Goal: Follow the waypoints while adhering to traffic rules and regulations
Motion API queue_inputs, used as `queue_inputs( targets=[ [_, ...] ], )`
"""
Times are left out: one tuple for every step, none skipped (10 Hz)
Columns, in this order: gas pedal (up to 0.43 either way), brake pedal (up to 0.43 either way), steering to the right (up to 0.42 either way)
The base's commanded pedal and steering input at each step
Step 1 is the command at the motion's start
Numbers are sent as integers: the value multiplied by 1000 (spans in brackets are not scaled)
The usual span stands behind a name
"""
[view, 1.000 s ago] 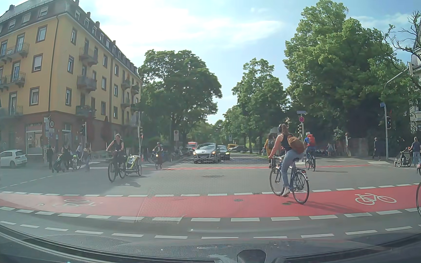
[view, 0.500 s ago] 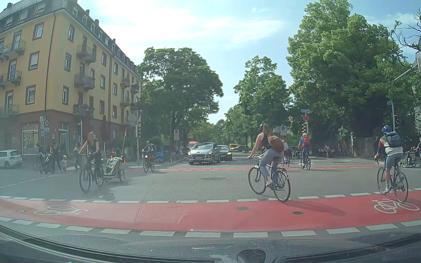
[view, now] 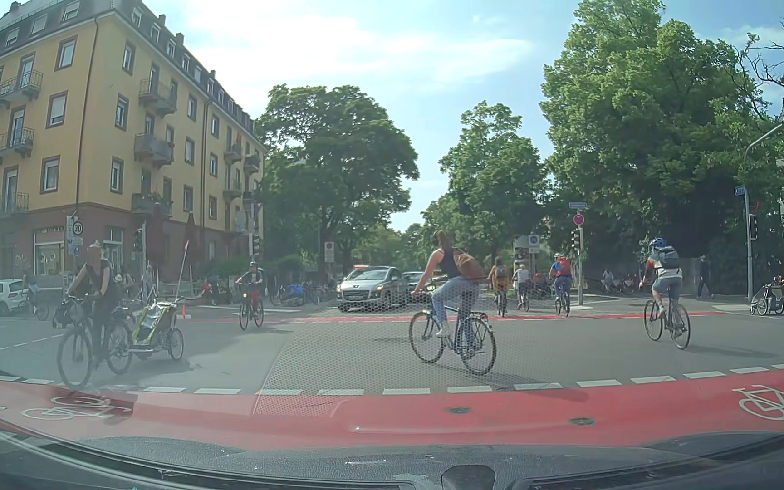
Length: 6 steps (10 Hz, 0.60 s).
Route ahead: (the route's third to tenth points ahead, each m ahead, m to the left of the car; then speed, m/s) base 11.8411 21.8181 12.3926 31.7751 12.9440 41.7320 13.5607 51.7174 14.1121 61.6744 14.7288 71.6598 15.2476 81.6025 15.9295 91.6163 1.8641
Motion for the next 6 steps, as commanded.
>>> queue_inputs(
  targets=[
    [0, 73, -25],
    [0, 73, -25],
    [0, 73, -25],
    [0, 73, -25],
    [0, 73, -25],
    [0, 73, -24]
  ],
)
